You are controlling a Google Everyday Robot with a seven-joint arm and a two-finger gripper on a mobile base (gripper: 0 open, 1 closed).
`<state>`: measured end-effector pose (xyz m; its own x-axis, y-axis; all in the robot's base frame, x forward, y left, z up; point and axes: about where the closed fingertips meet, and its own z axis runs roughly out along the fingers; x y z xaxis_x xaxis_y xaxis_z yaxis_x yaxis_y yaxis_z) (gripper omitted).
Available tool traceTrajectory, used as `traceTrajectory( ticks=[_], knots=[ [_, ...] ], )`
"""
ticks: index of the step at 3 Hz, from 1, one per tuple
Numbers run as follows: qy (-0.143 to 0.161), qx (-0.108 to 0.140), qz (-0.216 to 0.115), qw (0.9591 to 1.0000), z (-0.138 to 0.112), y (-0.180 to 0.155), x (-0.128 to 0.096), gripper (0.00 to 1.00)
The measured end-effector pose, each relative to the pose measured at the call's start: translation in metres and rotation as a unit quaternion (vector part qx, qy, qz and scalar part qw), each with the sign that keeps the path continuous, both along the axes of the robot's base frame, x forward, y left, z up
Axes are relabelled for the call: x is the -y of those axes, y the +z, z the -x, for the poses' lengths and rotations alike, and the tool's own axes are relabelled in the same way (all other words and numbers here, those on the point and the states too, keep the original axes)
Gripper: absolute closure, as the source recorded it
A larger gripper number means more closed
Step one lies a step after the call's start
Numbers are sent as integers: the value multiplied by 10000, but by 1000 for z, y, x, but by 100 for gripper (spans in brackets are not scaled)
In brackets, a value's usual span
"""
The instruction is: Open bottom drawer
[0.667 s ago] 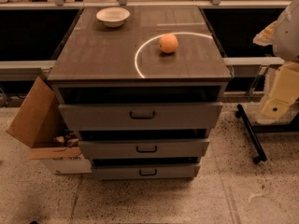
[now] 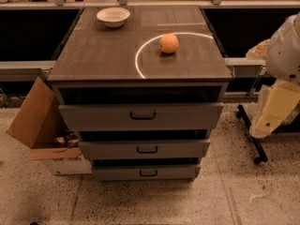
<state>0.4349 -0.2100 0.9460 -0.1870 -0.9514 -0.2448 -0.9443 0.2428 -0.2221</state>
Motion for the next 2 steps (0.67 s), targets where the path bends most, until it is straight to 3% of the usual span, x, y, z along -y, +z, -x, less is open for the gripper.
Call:
traceTrajectory(
  ticks=[1, 2],
  knots=[
    [315, -166, -261, 9990, 10, -51, -15, 0],
    [613, -372, -606, 9956, 26, -117, -36, 0]
  ],
)
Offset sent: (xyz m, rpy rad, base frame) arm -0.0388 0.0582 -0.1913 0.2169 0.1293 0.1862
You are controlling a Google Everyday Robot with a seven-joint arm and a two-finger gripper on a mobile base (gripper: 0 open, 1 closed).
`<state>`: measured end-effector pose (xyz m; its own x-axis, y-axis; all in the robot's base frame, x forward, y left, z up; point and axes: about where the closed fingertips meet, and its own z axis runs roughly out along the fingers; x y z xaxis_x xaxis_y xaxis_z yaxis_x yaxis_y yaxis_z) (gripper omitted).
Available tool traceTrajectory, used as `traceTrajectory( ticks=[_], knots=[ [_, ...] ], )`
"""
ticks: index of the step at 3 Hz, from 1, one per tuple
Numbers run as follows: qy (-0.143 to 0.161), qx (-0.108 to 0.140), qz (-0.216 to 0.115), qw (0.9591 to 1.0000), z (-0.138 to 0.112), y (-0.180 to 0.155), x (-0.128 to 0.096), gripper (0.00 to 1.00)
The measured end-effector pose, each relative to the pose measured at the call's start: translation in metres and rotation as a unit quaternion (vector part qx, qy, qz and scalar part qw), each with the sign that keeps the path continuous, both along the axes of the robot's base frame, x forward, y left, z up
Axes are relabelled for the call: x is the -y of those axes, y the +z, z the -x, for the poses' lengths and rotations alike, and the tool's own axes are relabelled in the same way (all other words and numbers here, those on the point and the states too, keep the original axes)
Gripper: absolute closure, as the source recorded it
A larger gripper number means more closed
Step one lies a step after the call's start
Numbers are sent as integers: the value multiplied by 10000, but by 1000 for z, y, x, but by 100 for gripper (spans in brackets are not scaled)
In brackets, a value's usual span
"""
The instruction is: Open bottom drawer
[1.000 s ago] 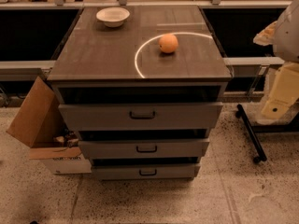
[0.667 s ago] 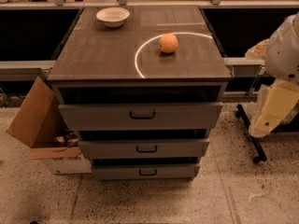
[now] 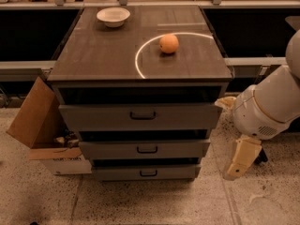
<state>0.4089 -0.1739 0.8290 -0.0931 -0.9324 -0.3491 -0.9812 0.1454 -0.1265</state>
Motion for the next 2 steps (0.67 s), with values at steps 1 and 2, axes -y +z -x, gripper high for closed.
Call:
traceTrajectory(
  ticks=[1, 2],
  knots=[
    [3, 0, -4, 10000, 0, 0, 0, 0],
    [142, -94, -166, 9997, -5, -40, -1, 0]
  ],
)
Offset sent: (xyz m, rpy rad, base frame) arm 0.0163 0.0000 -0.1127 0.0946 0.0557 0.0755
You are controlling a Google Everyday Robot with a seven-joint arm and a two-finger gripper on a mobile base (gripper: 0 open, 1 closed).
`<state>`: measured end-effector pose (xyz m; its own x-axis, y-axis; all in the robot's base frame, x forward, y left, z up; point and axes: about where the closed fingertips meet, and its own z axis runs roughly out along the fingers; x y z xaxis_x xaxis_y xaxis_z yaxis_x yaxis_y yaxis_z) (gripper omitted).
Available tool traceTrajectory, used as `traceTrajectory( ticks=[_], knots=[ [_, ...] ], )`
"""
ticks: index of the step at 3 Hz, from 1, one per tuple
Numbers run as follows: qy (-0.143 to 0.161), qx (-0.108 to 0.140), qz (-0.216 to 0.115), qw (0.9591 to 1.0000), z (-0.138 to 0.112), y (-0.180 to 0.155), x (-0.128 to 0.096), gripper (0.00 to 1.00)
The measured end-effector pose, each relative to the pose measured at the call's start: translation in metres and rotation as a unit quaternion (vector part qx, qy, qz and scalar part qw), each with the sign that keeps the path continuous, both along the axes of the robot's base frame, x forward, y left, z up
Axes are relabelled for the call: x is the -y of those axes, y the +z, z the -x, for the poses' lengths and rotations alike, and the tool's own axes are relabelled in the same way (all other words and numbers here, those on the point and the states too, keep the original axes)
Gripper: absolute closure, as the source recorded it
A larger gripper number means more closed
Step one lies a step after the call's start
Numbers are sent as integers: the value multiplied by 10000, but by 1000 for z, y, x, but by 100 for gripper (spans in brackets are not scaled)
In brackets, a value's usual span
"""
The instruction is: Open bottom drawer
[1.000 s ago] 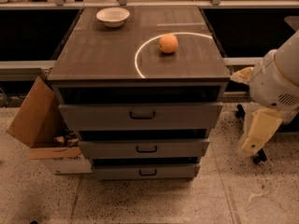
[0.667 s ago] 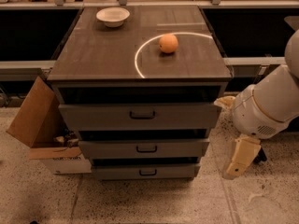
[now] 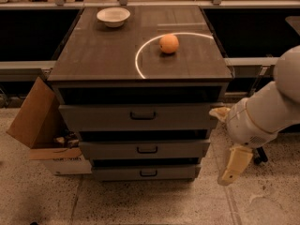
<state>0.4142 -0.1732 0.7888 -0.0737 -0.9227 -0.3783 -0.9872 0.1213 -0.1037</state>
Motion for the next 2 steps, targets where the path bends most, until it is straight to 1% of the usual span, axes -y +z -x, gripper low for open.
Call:
traceTrajectory(
  ticks=[1, 2],
  knots=[
    [296, -79, -239, 9992, -9, -64, -9, 0],
    [508, -220, -606, 9966, -21, -138, -18, 0]
  ],
)
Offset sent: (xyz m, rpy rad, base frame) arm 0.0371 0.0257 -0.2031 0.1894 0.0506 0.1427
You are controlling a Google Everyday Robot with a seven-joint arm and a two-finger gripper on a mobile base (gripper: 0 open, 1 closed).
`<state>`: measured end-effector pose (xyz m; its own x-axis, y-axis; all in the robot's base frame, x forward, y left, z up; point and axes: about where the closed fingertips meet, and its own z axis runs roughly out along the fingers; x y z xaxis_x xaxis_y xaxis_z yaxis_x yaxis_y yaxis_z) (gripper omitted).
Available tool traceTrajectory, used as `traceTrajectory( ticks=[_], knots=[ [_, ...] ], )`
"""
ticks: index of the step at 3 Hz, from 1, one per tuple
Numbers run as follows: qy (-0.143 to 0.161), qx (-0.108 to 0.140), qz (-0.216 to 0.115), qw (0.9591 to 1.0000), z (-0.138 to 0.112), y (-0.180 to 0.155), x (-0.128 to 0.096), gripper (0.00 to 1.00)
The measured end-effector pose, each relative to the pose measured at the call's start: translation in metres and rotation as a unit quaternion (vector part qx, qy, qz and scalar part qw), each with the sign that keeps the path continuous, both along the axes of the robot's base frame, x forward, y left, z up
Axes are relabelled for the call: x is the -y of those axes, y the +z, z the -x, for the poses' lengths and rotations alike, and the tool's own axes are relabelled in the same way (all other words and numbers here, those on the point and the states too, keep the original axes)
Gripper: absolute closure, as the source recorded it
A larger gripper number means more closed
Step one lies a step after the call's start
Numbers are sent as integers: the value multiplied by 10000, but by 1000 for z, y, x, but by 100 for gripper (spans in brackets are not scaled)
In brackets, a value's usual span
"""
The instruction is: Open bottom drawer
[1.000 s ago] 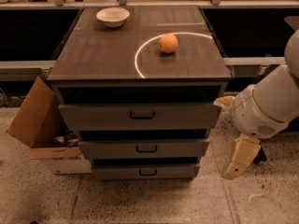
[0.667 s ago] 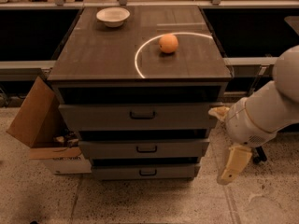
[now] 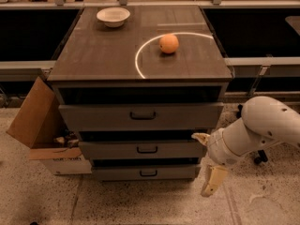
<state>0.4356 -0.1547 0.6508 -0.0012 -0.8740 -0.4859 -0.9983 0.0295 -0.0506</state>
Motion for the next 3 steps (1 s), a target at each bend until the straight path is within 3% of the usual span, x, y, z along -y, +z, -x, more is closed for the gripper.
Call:
traceTrajectory(
  ticks=[1, 2, 3],
  knots=[
    [0, -1, 1, 10000, 0, 0, 0, 0],
    [-33, -126, 130, 9998, -3, -22, 3, 0],
    [110, -260, 269, 9992, -5, -73, 5, 0]
  ],
)
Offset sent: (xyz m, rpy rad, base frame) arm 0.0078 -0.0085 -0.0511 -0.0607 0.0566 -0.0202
